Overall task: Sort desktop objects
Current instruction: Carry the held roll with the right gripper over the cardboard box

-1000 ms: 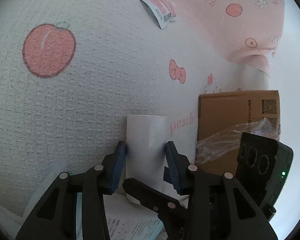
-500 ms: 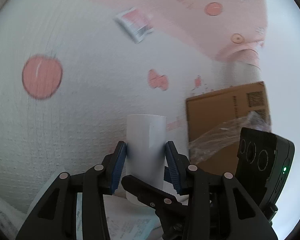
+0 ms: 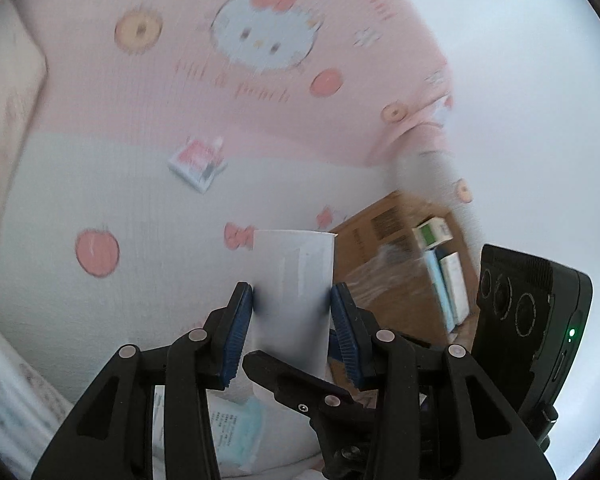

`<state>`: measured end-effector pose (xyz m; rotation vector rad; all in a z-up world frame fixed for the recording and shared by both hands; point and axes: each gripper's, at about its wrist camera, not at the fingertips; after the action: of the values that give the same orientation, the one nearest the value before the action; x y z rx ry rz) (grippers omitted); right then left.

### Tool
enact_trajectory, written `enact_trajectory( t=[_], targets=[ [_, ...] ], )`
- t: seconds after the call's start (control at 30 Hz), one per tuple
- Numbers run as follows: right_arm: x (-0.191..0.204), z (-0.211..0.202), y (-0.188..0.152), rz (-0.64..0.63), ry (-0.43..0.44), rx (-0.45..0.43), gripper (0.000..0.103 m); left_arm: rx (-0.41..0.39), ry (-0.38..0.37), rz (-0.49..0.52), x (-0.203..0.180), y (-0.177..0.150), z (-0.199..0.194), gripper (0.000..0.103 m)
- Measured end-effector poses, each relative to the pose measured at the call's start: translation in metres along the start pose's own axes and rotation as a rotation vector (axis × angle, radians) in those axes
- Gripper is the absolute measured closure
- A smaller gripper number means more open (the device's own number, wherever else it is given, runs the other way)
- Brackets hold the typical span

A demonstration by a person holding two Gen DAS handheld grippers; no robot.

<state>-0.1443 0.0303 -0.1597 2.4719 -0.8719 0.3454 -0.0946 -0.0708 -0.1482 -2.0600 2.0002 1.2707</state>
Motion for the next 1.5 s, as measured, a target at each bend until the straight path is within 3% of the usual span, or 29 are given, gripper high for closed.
enact_trajectory(
  t=[0.37,0.53,0.7,0.9,1.13,1.37,1.5],
  targets=[
    [0.031,-0.107,0.001,-0.11,0.007,-0.205,0.061,-0.161,0.018,0.123,-0.07,0.027,-0.063,0.058],
    [0.035,-0.142,0.01,-0.139,0.007,-0.281,0.061,-0.21,0.032,0.204,-0.1,0.04,-0.076,0.058],
    [0.034,-0.166,0.015,-0.145,0.019,-0.333,0.061,-0.245,0.023,0.219,-0.115,0.046,-0.08,0.058],
    [0.016,-0.177,0.016,-0.134,-0.003,-0.355,0.061,-0.204,0.011,0.274,-0.139,0.052,-0.06,0.058],
    [-0.032,-0.192,0.012,-0.045,-0.062,-0.365,0.061,-0.14,-0.029,0.354,-0.181,0.053,-0.014,0.059],
    [-0.081,-0.208,0.003,0.046,-0.134,-0.371,0.061,-0.07,-0.088,0.443,-0.223,0.049,0.03,0.058],
    [-0.103,-0.217,0.002,0.077,-0.169,-0.362,0.061,-0.041,-0.138,0.435,-0.236,0.049,0.046,0.058]
  ],
)
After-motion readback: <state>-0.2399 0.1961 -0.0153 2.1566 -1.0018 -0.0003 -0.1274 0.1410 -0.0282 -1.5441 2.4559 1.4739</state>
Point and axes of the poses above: each gripper's, at about its wrist camera, not at the fingertips, and z roughly the way its jaws point, x to its left, y to its top, and after that the axes turned 8 degrees about z, right-handed
